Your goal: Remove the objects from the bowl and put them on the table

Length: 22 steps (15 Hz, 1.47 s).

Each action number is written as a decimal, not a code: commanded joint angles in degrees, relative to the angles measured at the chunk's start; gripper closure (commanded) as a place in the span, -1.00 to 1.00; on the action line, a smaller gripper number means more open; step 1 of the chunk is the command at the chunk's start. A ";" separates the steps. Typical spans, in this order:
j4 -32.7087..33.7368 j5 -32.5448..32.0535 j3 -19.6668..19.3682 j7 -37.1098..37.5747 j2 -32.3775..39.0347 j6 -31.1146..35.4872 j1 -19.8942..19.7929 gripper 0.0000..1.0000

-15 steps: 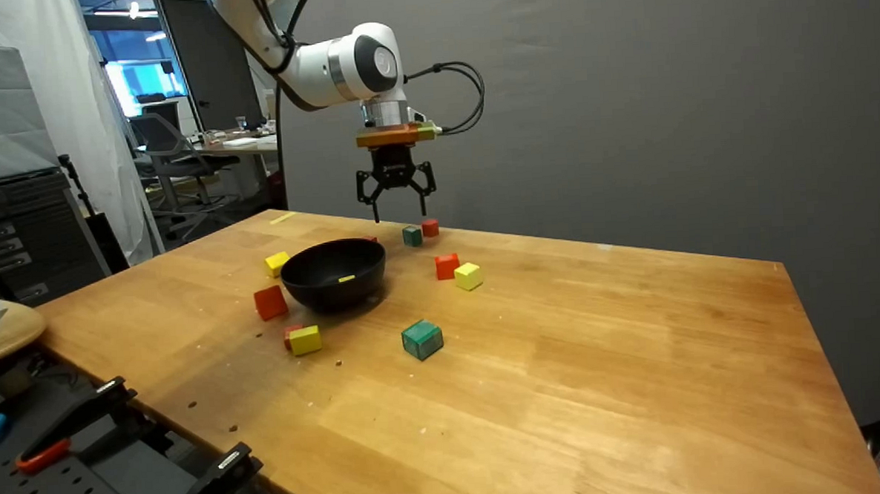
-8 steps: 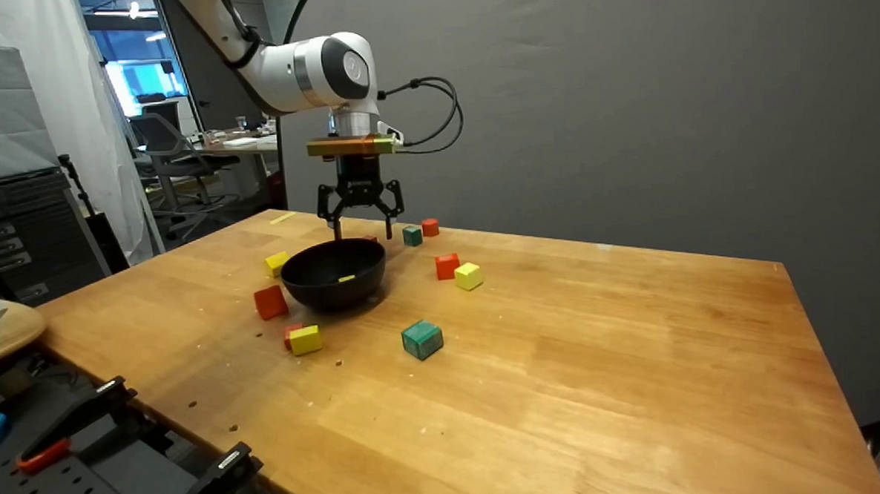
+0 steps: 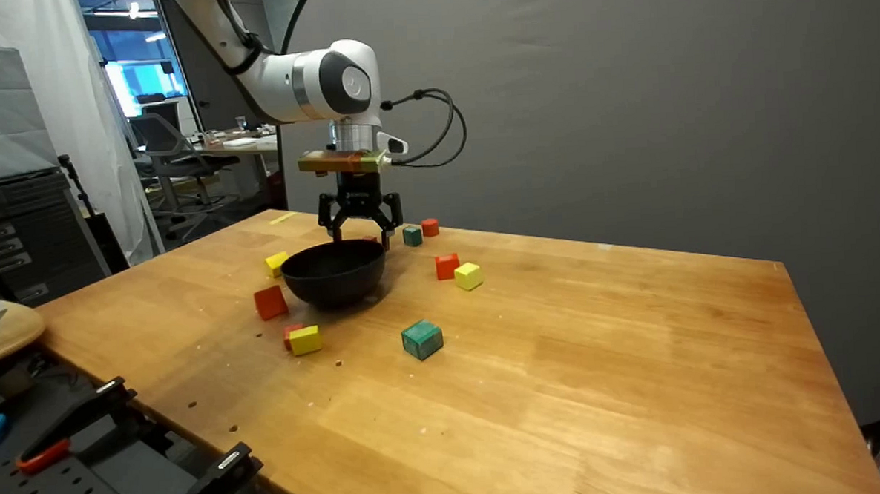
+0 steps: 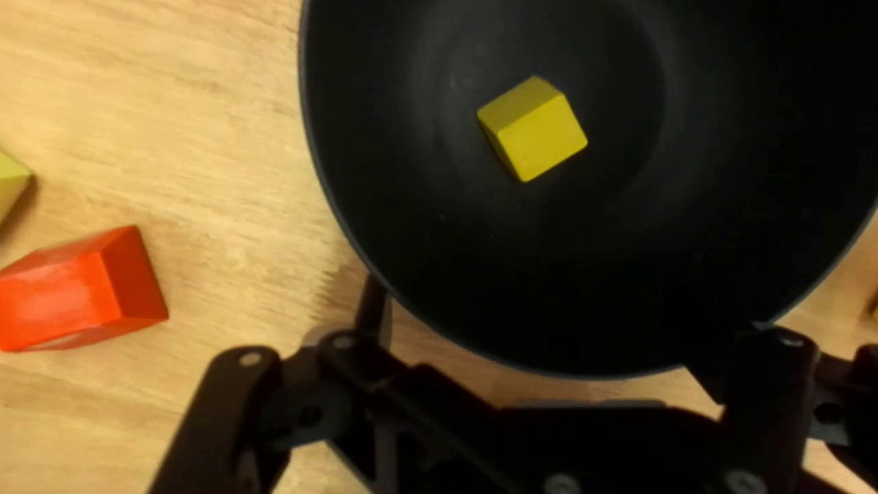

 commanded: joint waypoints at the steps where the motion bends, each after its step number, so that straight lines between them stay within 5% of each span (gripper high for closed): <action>1: -10.00 4.16 0.50 1.17 -3.74 15.50 -1.74 -1.00; 6: -24.62 3.25 -2.58 6.27 -7.91 37.97 -0.28 -1.00; 7: -27.72 2.10 -4.51 8.38 -9.28 41.74 1.25 -0.50; 8: -30.63 1.30 -6.44 10.27 -10.66 44.55 2.79 -0.48; 11: -37.32 -2.40 -13.81 14.70 -14.22 49.64 8.98 0.00; 17: -42.51 -12.63 -35.99 22.58 -17.00 54.67 28.97 0.85; 21: -44.65 -14.59 -41.63 21.30 -19.17 57.67 34.55 0.82; 22: -45.28 -14.84 -41.73 20.57 -20.06 58.30 34.77 0.35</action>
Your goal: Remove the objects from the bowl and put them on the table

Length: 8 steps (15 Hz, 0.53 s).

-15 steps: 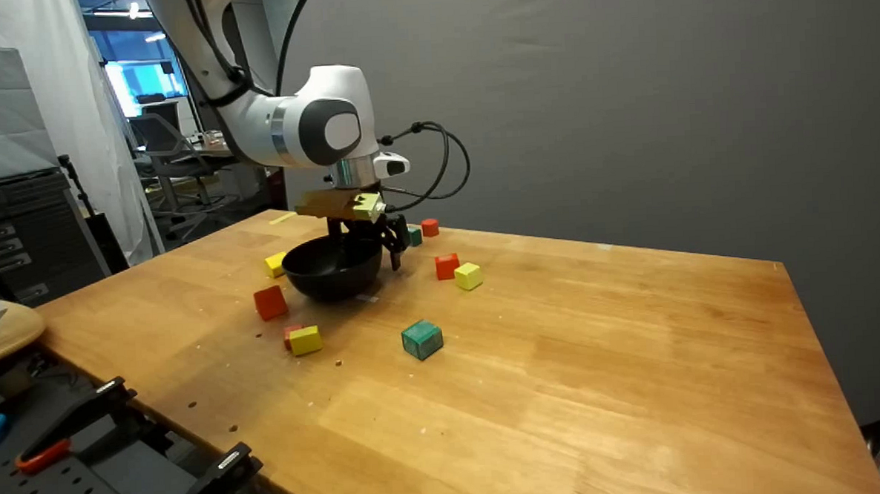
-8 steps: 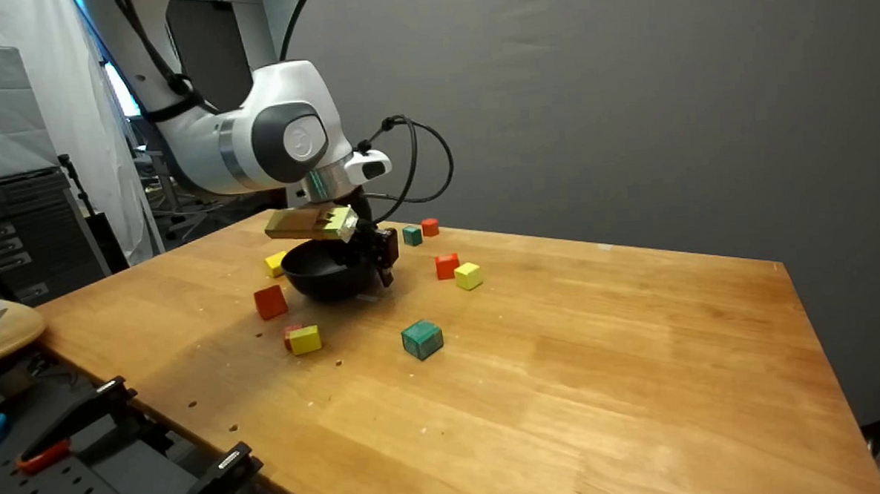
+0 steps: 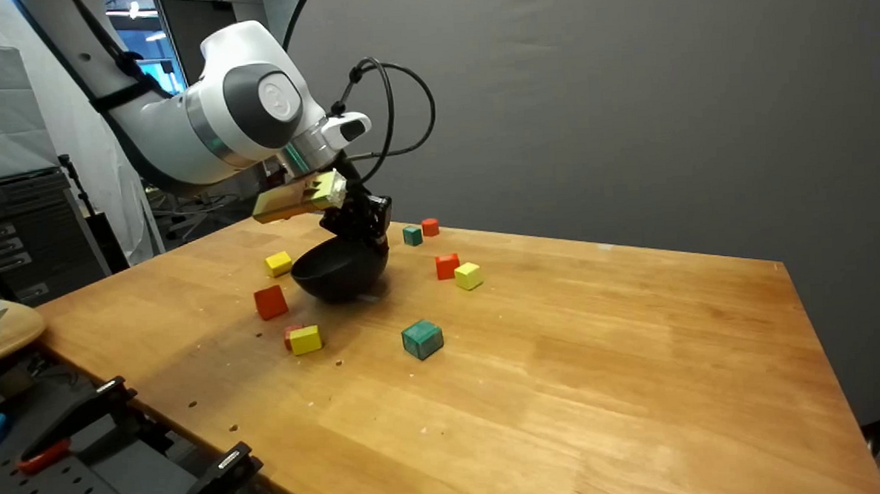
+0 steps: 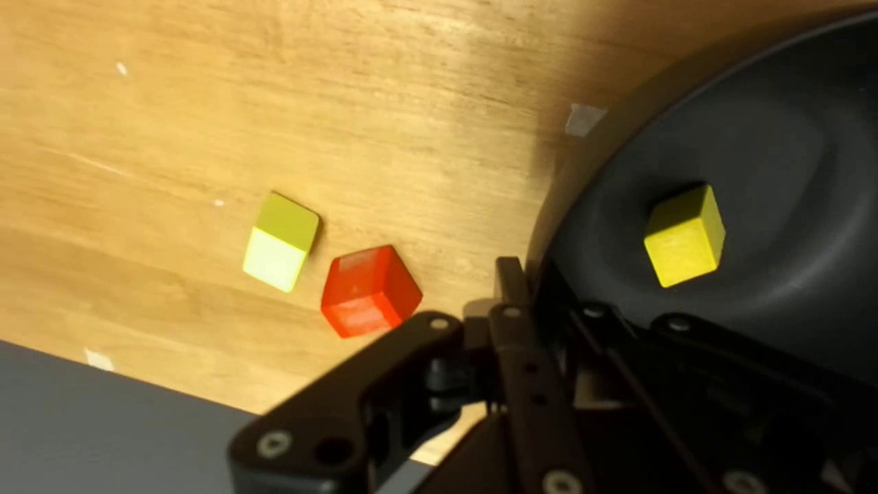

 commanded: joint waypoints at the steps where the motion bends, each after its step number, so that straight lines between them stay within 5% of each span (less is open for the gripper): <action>1: -3.90 -2.26 -1.94 -1.55 -4.17 2.65 1.57 0.31; 8: -5.93 -0.88 8.98 -7.48 -8.05 -0.61 -7.57 -0.70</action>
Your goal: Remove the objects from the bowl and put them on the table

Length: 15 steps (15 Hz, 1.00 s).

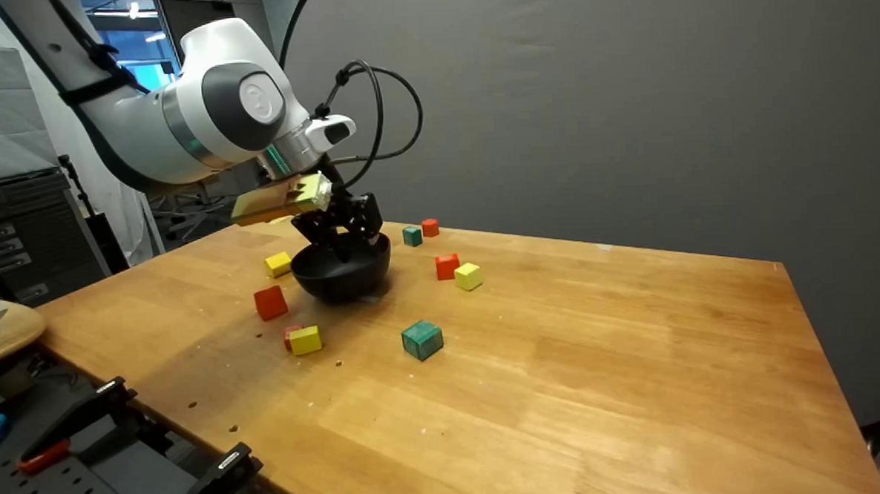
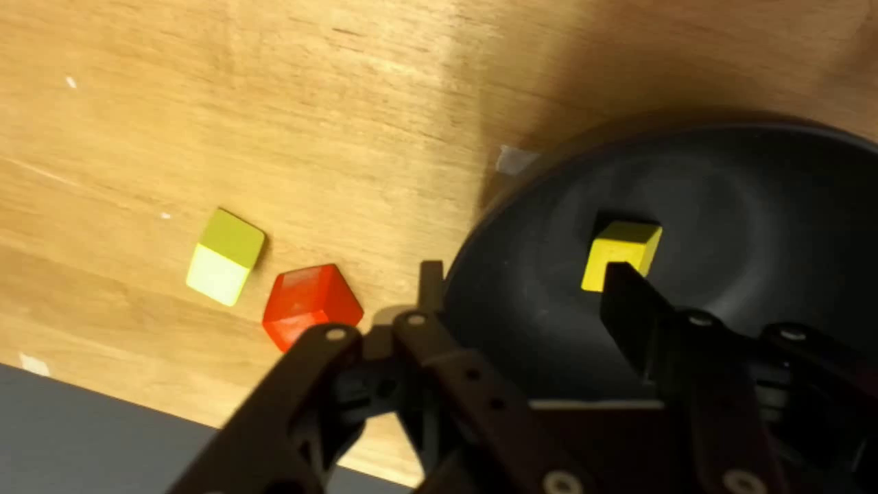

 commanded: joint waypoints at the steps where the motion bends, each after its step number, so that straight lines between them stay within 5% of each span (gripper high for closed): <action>1: -2.59 0.24 8.06 -6.29 -4.68 -0.05 -7.63 -0.87; 3: -1.98 1.44 15.13 -10.05 -3.97 0.73 -13.74 -1.00; 9: 6.66 9.24 41.83 -24.84 5.70 -2.74 -37.77 -1.00; 15: 17.19 12.46 50.27 -34.91 13.14 -11.88 -49.65 -1.00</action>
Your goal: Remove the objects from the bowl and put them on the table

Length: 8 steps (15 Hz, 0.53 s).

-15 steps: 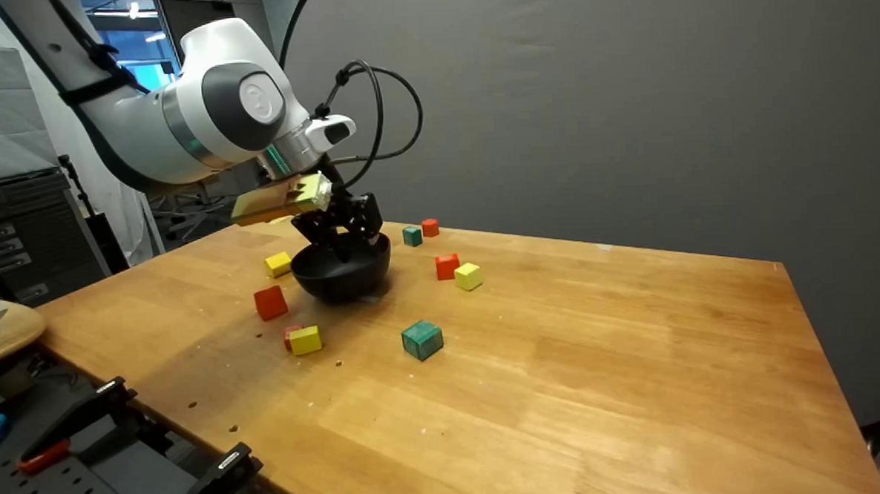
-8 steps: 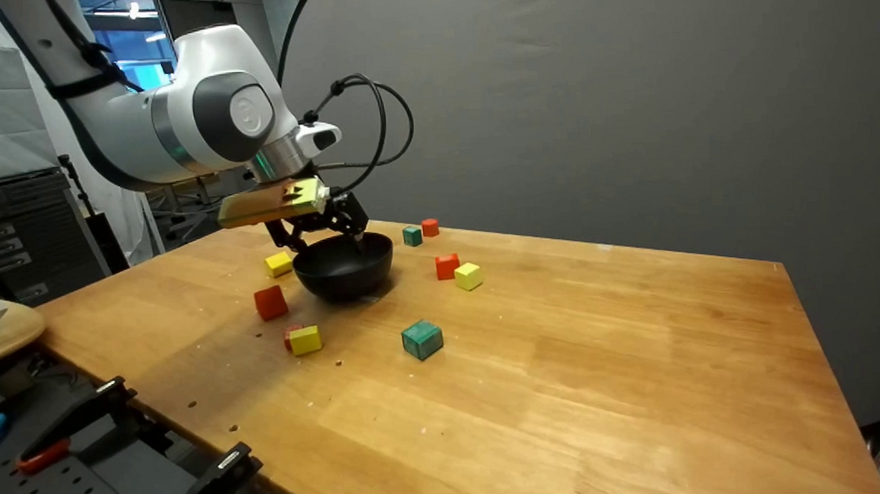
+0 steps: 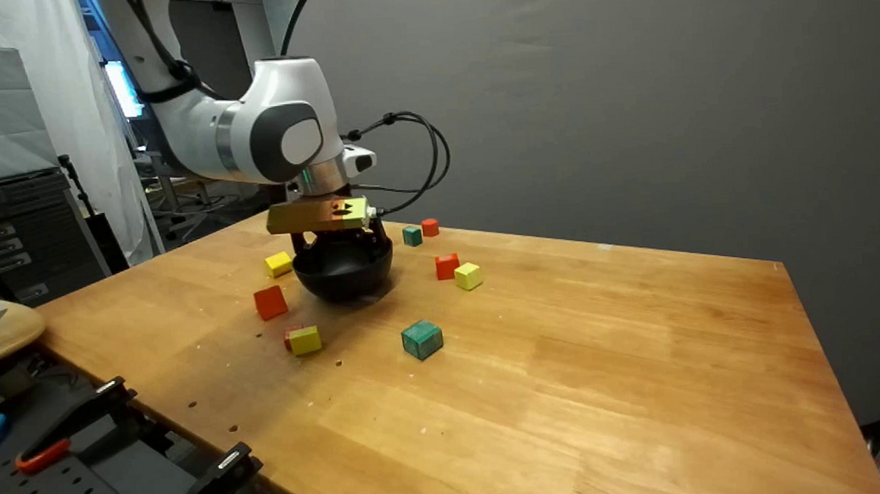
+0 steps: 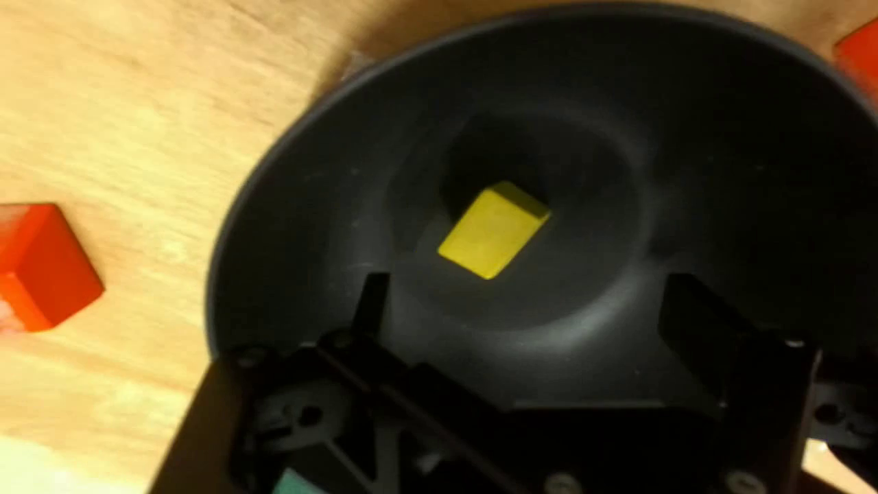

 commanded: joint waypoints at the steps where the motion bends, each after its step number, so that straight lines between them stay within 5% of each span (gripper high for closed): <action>1: 6.87 3.34 3.47 -6.15 4.02 -5.52 -4.73 -1.00; 7: 11.52 6.13 -0.05 -5.72 3.02 -22.20 0.36 -1.00; 8: 12.30 6.22 -0.79 -5.31 3.00 -24.46 1.50 -0.78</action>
